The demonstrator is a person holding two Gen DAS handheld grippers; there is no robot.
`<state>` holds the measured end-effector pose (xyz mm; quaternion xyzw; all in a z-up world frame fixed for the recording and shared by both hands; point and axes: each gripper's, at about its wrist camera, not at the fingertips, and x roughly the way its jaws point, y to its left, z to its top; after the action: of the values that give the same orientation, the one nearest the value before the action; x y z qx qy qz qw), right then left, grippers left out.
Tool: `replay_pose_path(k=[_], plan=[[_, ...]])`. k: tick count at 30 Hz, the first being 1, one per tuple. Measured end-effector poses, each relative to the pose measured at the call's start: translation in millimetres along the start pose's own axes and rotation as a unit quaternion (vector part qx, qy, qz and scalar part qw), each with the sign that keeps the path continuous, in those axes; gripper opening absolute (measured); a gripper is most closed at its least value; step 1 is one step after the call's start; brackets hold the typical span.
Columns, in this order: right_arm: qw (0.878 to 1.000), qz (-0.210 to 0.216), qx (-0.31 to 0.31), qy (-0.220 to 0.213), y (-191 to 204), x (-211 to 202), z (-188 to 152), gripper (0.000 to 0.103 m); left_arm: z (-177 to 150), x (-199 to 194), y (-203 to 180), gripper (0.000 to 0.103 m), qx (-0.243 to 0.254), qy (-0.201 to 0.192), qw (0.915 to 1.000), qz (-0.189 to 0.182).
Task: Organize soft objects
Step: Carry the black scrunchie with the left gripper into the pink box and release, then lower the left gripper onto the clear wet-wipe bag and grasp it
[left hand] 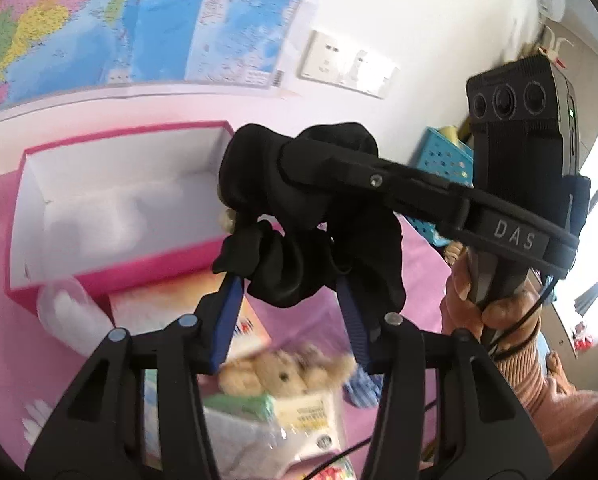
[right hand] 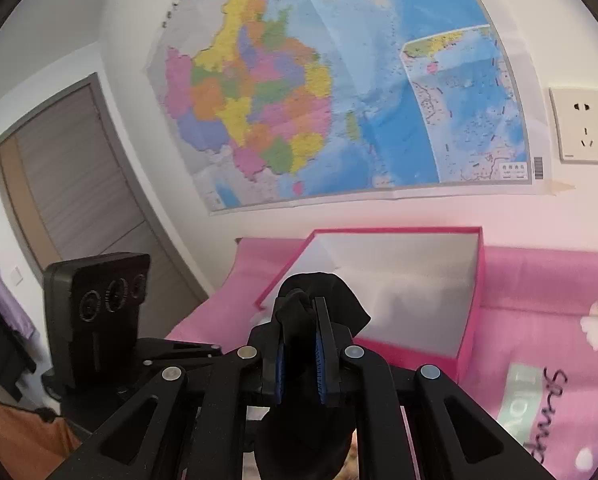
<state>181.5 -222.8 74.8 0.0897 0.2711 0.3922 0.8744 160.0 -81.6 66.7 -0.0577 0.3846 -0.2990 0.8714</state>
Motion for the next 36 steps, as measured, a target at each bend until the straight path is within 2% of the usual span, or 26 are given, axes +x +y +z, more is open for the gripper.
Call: replay_pose_path(k=[8,18,21,22,27,31,36], plan=[[1.000,-0.015,0.009,0.006,-31,41,29,0.011,32,25,35,0.050,-0.030,0.014,0.9987,0.038],[0.997,-0.062,0.000,0.047,-69,93,35,0.015,42,64,59,0.050,-0.061,0.046,0.9941,0.077],[0.994,-0.093,0.004,0.064,-81,106,31,0.034,39,67,61,0.050,-0.058,0.047,0.9926,0.096],[0.991,-0.116,0.002,0.069,-85,108,27,0.034,38,65,61,0.050,-0.056,0.046,0.9926,0.097],[0.986,-0.155,-0.004,0.065,-87,99,17,0.037,27,40,55,0.050,-0.025,0.018,0.9936,0.109],[0.989,-0.141,-0.006,0.054,-74,76,11,0.042,10,7,56,0.050,-0.005,-0.008,0.9946,0.104],[0.995,-0.088,-0.009,0.048,-42,41,-5,0.051,-15,-43,66,0.053,0.000,-0.044,0.9939,0.101]])
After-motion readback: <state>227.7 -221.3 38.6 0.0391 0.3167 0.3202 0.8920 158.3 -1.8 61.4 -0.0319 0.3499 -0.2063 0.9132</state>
